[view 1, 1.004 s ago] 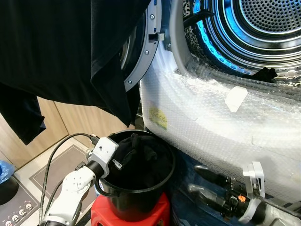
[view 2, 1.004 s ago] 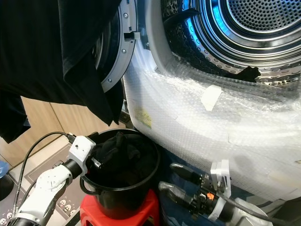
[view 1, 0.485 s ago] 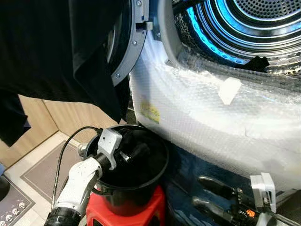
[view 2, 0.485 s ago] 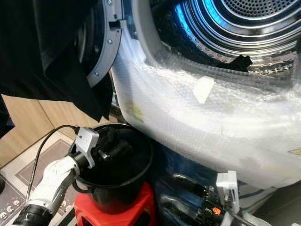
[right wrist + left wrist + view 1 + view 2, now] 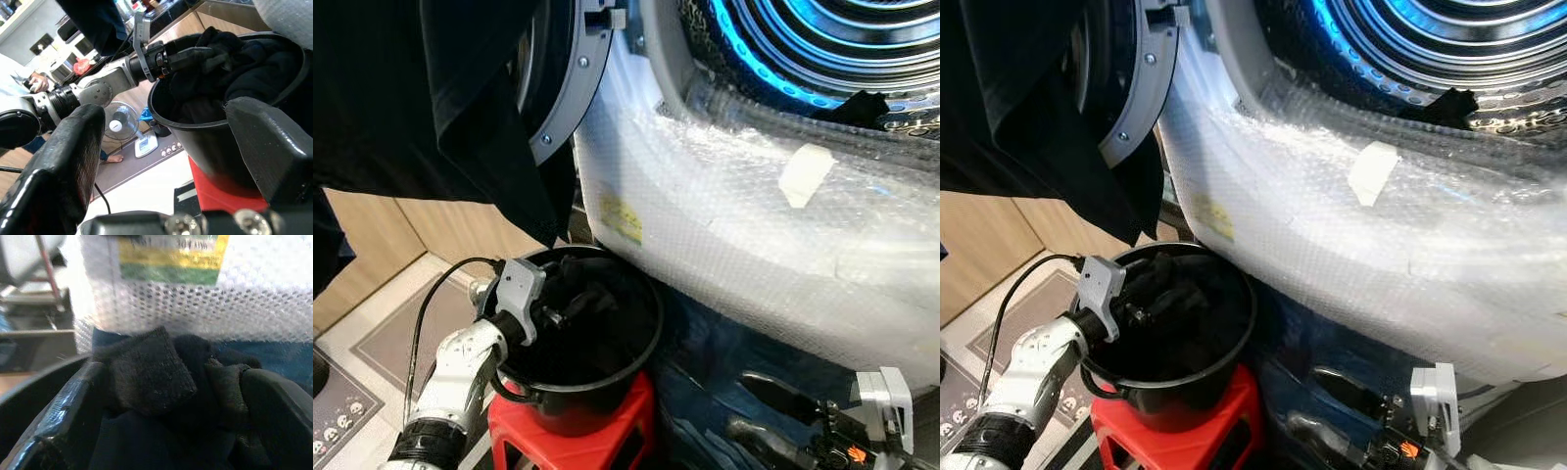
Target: Clothes washing
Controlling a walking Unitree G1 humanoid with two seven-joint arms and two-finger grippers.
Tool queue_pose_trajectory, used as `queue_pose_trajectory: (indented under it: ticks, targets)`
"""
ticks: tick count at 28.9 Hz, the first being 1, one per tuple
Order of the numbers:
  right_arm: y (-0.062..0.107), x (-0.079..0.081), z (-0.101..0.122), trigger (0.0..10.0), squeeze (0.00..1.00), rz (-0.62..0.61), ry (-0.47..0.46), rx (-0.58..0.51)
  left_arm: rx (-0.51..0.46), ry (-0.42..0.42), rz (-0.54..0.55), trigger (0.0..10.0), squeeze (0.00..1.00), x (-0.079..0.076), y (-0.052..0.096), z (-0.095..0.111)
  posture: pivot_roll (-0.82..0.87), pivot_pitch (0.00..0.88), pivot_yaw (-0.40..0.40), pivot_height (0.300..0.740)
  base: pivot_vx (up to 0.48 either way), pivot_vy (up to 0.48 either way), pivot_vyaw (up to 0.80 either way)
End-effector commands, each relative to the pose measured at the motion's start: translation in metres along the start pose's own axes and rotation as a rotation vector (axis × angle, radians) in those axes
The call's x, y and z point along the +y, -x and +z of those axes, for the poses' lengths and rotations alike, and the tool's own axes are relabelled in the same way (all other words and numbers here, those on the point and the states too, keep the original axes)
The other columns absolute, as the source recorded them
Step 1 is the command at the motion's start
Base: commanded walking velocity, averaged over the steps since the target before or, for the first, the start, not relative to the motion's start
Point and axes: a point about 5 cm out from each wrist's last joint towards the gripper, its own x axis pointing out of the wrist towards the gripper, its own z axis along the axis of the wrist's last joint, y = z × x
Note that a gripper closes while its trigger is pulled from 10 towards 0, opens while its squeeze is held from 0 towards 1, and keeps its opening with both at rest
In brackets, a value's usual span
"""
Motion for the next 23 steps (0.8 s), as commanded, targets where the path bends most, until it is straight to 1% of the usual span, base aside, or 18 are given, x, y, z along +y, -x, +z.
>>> queue_pose_trajectory:
  ticks: [1, 3, 6, 7, 8, 9, 10, 11, 23]
  targets:
    - [0.003, 0.005, 0.005, 10.0, 0.00, -0.007, 0.015, 0.002, 0.017, 0.007, -0.013, 10.0, 0.00, 0.001, 0.000, -0.003, -0.24, 0.253, -0.012, 0.740, 0.000, 0.000, 0.00]
    - [0.005, 0.006, 0.005, 10.0, 0.00, -0.014, 0.015, 0.003, 0.016, 0.007, -0.027, 10.0, 0.00, 0.000, -0.001, -0.003, -0.25, 0.256, -0.013, 0.740, 0.000, 0.000, 0.00]
    - [0.009, 0.010, 0.006, 10.0, 0.00, -0.032, 0.012, 0.002, 0.000, 0.024, -0.078, 10.0, 0.00, -0.005, -0.006, -0.001, -0.26, 0.268, -0.011, 0.740, 0.000, 0.000, 0.00]
    - [0.010, 0.011, 0.006, 10.0, 0.00, -0.035, 0.010, 0.001, -0.005, 0.026, -0.090, 6.0, 0.00, -0.006, -0.008, 0.000, -0.26, 0.268, -0.011, 0.740, 0.000, 0.000, 0.00]
    - [0.010, 0.011, 0.006, 10.0, 0.00, -0.035, 0.010, 0.001, -0.005, 0.026, -0.090, 6.0, 0.00, -0.006, -0.008, 0.000, -0.26, 0.268, -0.011, 0.740, 0.000, 0.000, 0.00]
    - [0.010, 0.012, 0.006, 10.0, 0.00, -0.037, 0.009, 0.000, -0.009, 0.025, -0.098, 4.8, 0.00, -0.006, -0.008, 0.001, -0.27, 0.270, -0.010, 0.740, 0.000, 0.000, 0.00]
    - [0.010, 0.012, 0.006, 10.0, 0.00, -0.038, 0.008, 0.000, -0.010, 0.024, -0.102, 4.8, 0.00, -0.006, -0.009, 0.001, -0.27, 0.270, -0.009, 0.740, 0.000, 0.000, 0.00]
    - [0.010, 0.013, 0.007, 10.0, 0.00, -0.042, 0.007, -0.003, -0.016, 0.024, -0.107, 0.0, 0.00, -0.006, -0.009, 0.002, -0.27, 0.270, -0.009, 0.740, 0.000, 0.000, 0.00]
    - [0.007, 0.011, 0.007, 10.0, 0.00, -0.059, 0.006, -0.014, -0.074, 0.007, -0.132, 0.0, 0.00, -0.005, -0.009, 0.014, -0.26, 0.269, -0.005, 0.740, 0.000, 0.000, 0.00]
